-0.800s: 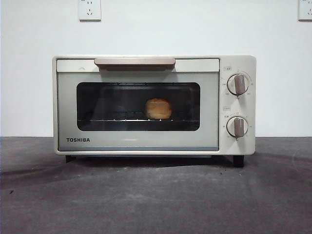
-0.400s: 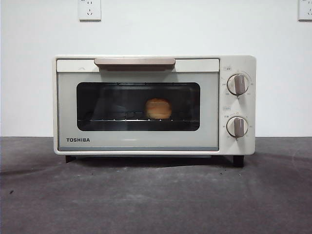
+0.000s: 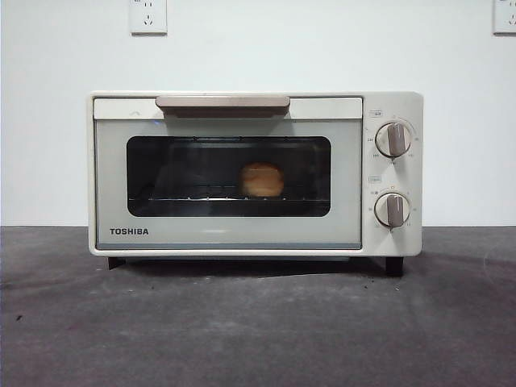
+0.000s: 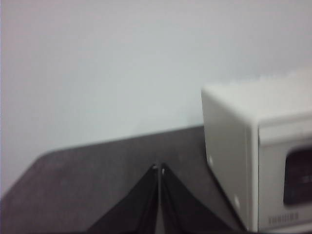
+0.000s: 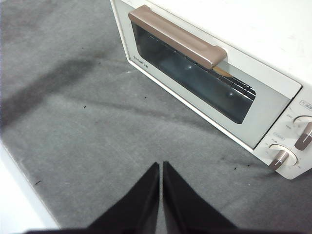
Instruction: The left arm flap open the oven, the right arm pick bread and place it into oven, the left arm flap close the oven
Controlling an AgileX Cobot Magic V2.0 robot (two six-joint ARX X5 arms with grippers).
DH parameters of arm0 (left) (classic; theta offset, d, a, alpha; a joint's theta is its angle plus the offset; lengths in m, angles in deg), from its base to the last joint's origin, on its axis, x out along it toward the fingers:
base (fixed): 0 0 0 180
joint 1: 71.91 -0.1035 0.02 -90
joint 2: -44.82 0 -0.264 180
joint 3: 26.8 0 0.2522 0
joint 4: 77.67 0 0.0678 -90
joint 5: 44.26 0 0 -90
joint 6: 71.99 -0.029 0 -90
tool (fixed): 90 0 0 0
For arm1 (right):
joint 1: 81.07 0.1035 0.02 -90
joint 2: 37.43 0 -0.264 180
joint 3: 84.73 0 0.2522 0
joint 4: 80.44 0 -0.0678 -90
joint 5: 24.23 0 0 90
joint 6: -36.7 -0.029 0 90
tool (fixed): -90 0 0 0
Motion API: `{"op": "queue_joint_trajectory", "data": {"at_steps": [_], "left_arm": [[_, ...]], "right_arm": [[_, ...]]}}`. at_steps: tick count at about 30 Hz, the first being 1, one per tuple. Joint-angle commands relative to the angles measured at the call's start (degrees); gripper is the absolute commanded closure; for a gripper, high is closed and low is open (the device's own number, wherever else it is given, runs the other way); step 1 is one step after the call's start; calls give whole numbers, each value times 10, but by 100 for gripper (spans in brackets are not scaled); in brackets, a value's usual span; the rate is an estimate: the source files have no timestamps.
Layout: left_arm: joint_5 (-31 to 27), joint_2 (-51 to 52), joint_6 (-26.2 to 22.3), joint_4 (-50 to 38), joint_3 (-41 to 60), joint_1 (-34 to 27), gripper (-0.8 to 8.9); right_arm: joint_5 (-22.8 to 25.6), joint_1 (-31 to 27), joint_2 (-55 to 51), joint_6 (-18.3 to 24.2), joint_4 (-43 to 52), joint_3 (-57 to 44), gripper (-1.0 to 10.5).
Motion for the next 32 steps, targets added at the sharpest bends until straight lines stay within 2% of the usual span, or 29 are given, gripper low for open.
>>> {"op": "queue_joint_trajectory", "data": {"at_steps": [1,8,13,19,32], "left_arm": [[-3,24,-6,-2,40,-2,794],[-3,71,-5,42,100,-2,794],[-3,91,-5,98,109,-2,794],[-3,91,0,124,120,-2,794],[-3,91,6,123,120,-2,794]], "right_arm": [[2,5,3,-3,6,10,941],[2,5,3,-3,6,10,941],[2,5,3,-3,6,10,941],[2,5,3,-3,6,10,941],[2,5,3,-3,6,10,941]]}}
